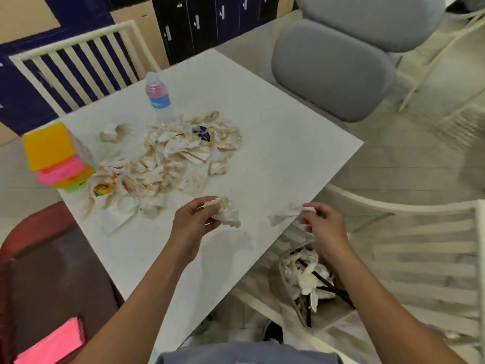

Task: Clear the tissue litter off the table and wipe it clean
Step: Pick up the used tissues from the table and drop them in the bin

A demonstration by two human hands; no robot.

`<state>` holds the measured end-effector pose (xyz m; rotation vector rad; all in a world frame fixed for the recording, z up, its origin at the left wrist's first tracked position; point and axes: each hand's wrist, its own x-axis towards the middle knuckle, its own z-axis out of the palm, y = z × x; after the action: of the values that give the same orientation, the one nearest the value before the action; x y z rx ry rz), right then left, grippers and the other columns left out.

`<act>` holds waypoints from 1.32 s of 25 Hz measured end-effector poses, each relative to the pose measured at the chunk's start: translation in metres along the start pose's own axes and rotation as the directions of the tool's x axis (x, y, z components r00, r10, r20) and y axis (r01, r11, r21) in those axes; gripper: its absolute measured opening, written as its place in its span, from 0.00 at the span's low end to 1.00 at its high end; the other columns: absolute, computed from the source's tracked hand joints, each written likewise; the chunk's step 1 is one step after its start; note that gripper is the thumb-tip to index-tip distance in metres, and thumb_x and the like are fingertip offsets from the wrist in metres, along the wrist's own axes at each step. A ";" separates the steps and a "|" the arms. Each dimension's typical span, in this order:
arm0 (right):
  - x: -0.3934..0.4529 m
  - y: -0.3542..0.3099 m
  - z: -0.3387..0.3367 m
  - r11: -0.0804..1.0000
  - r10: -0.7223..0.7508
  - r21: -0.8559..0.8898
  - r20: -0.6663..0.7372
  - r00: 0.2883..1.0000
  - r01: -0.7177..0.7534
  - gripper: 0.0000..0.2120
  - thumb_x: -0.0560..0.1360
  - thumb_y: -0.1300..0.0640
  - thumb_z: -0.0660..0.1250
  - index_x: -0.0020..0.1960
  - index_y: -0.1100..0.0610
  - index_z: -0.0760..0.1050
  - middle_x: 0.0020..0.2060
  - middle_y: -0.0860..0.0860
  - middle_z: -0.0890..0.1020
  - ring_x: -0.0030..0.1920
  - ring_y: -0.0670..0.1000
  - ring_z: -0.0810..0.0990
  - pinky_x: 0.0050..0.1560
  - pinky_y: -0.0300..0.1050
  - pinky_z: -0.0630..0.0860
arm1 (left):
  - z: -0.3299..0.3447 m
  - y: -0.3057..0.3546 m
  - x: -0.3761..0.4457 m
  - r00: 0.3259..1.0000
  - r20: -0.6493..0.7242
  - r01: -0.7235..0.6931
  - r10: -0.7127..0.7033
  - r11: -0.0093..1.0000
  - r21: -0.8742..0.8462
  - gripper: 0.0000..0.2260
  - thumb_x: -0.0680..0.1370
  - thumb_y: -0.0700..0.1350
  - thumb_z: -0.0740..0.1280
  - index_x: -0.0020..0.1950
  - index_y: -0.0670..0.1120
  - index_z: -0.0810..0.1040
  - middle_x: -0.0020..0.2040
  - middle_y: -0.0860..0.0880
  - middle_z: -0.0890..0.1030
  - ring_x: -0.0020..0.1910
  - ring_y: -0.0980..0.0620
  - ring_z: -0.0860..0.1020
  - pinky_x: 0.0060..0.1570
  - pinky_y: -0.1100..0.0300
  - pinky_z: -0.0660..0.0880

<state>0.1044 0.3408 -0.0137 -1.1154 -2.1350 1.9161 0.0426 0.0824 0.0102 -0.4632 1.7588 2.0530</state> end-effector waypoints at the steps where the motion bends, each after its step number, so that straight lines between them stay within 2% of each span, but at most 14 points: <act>1: 0.000 0.013 -0.018 1.000 0.023 -0.020 -0.037 0.999 -0.024 0.07 0.75 0.65 0.66 0.47 0.55 0.81 0.37 0.54 0.82 0.35 0.49 0.80 0.34 0.39 0.75 | 0.016 -0.007 -0.004 1.000 0.025 0.005 -0.005 1.000 0.009 0.06 0.76 0.38 0.69 0.52 0.42 0.82 0.42 0.47 0.83 0.38 0.51 0.82 0.42 0.62 0.78; 4: -0.001 0.057 -0.066 0.993 0.078 -0.083 -0.115 0.990 -0.088 0.08 0.73 0.65 0.66 0.43 0.55 0.82 0.32 0.54 0.82 0.31 0.51 0.78 0.33 0.44 0.74 | 0.066 -0.028 -0.017 0.995 0.097 0.028 -0.035 0.997 0.068 0.05 0.75 0.36 0.69 0.49 0.43 0.82 0.42 0.46 0.83 0.40 0.51 0.82 0.42 0.61 0.78; 6: 0.000 0.085 -0.091 0.981 0.137 -0.120 -0.111 0.984 -0.150 0.08 0.71 0.65 0.67 0.43 0.53 0.81 0.35 0.54 0.83 0.33 0.51 0.79 0.36 0.47 0.75 | 0.097 -0.046 -0.025 0.990 0.125 0.047 -0.062 0.991 0.125 0.05 0.75 0.35 0.69 0.48 0.43 0.81 0.43 0.46 0.82 0.41 0.50 0.81 0.41 0.61 0.80; 7: 0.001 0.099 -0.099 0.974 0.162 -0.151 -0.075 0.984 -0.172 0.09 0.70 0.65 0.69 0.46 0.53 0.81 0.38 0.54 0.83 0.35 0.50 0.79 0.39 0.47 0.76 | 0.109 -0.055 -0.029 0.989 0.133 0.050 -0.073 0.985 0.165 0.05 0.75 0.35 0.70 0.47 0.43 0.81 0.43 0.45 0.82 0.42 0.49 0.81 0.43 0.59 0.80; 9: 0.000 0.118 -0.112 0.951 0.197 -0.250 0.038 0.980 -0.182 0.19 0.67 0.62 0.72 0.57 0.51 0.78 0.42 0.49 0.81 0.42 0.49 0.79 0.48 0.46 0.77 | 0.133 -0.073 -0.036 0.987 0.134 0.046 -0.086 0.961 0.274 0.05 0.74 0.36 0.71 0.46 0.44 0.80 0.44 0.44 0.81 0.42 0.49 0.81 0.44 0.56 0.80; 11: -0.002 0.131 -0.122 0.943 0.207 -0.280 0.072 0.976 -0.179 0.27 0.65 0.59 0.71 0.64 0.48 0.74 0.45 0.50 0.82 0.44 0.49 0.79 0.51 0.46 0.76 | 0.155 -0.090 -0.042 0.988 0.131 0.032 -0.087 0.929 0.369 0.05 0.73 0.35 0.71 0.45 0.43 0.78 0.42 0.44 0.81 0.38 0.52 0.80 0.39 0.60 0.79; 14: -0.011 0.128 -0.134 0.948 0.221 -0.238 0.025 0.975 -0.209 0.22 0.70 0.59 0.69 0.62 0.46 0.74 0.42 0.51 0.83 0.41 0.50 0.80 0.48 0.45 0.76 | 0.180 -0.111 -0.051 0.984 0.167 -0.040 -0.067 0.824 0.565 0.08 0.71 0.37 0.72 0.46 0.45 0.74 0.36 0.51 0.76 0.29 0.59 0.73 0.31 0.67 0.70; 17: -0.015 0.121 -0.139 0.955 0.223 -0.208 0.022 0.975 -0.213 0.16 0.71 0.58 0.69 0.59 0.49 0.76 0.45 0.51 0.82 0.42 0.49 0.80 0.50 0.46 0.77 | 0.187 -0.122 -0.055 0.967 0.237 -0.085 -0.099 0.744 0.662 0.14 0.71 0.38 0.73 0.51 0.49 0.74 0.41 0.56 0.75 0.37 0.62 0.74 0.37 0.68 0.72; 22: -0.021 0.080 -0.118 0.977 0.152 -0.164 0.077 0.985 -0.138 0.10 0.74 0.60 0.69 0.55 0.54 0.79 0.41 0.52 0.82 0.40 0.49 0.80 0.43 0.44 0.77 | 0.159 -0.109 -0.042 0.975 0.202 -0.064 -0.096 0.744 0.665 0.11 0.71 0.44 0.73 0.52 0.52 0.79 0.52 0.52 0.78 0.50 0.54 0.78 0.47 0.62 0.74; 24: -0.024 0.059 -0.097 0.983 0.136 -0.142 0.122 0.983 -0.118 0.09 0.74 0.60 0.68 0.54 0.53 0.79 0.41 0.52 0.82 0.40 0.49 0.80 0.42 0.44 0.78 | 0.136 -0.097 -0.036 0.980 0.181 -0.060 -0.076 0.764 0.643 0.10 0.71 0.45 0.72 0.51 0.53 0.81 0.51 0.52 0.80 0.49 0.54 0.79 0.46 0.61 0.75; 27: -0.028 0.031 -0.054 0.984 0.090 -0.168 0.185 0.979 -0.059 0.08 0.74 0.58 0.68 0.53 0.50 0.79 0.40 0.53 0.82 0.41 0.50 0.81 0.45 0.49 0.79 | 0.095 -0.076 -0.031 0.984 0.177 -0.090 -0.018 0.808 0.583 0.06 0.72 0.45 0.71 0.48 0.54 0.81 0.48 0.53 0.81 0.45 0.54 0.80 0.42 0.62 0.76; 30: -0.030 -0.001 0.011 0.985 0.037 -0.172 0.282 0.959 0.012 0.08 0.76 0.58 0.68 0.54 0.53 0.78 0.41 0.54 0.80 0.41 0.51 0.81 0.43 0.47 0.77 | 0.036 -0.050 -0.018 0.993 0.112 -0.096 0.043 0.841 0.532 0.05 0.73 0.45 0.71 0.46 0.54 0.81 0.46 0.52 0.82 0.43 0.53 0.80 0.47 0.58 0.77; 33: -0.033 -0.021 0.076 0.972 0.000 -0.220 0.364 0.931 0.086 0.07 0.76 0.58 0.68 0.54 0.53 0.79 0.41 0.54 0.81 0.44 0.52 0.82 0.47 0.47 0.78 | -0.022 -0.029 -0.007 0.997 0.036 -0.081 0.073 0.863 0.499 0.05 0.73 0.44 0.71 0.46 0.54 0.81 0.45 0.52 0.82 0.44 0.52 0.81 0.48 0.55 0.78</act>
<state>0.0811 0.2605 0.0016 -0.7777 -2.6096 2.0241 0.0626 0.0635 -0.0148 -0.2164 2.2286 1.5422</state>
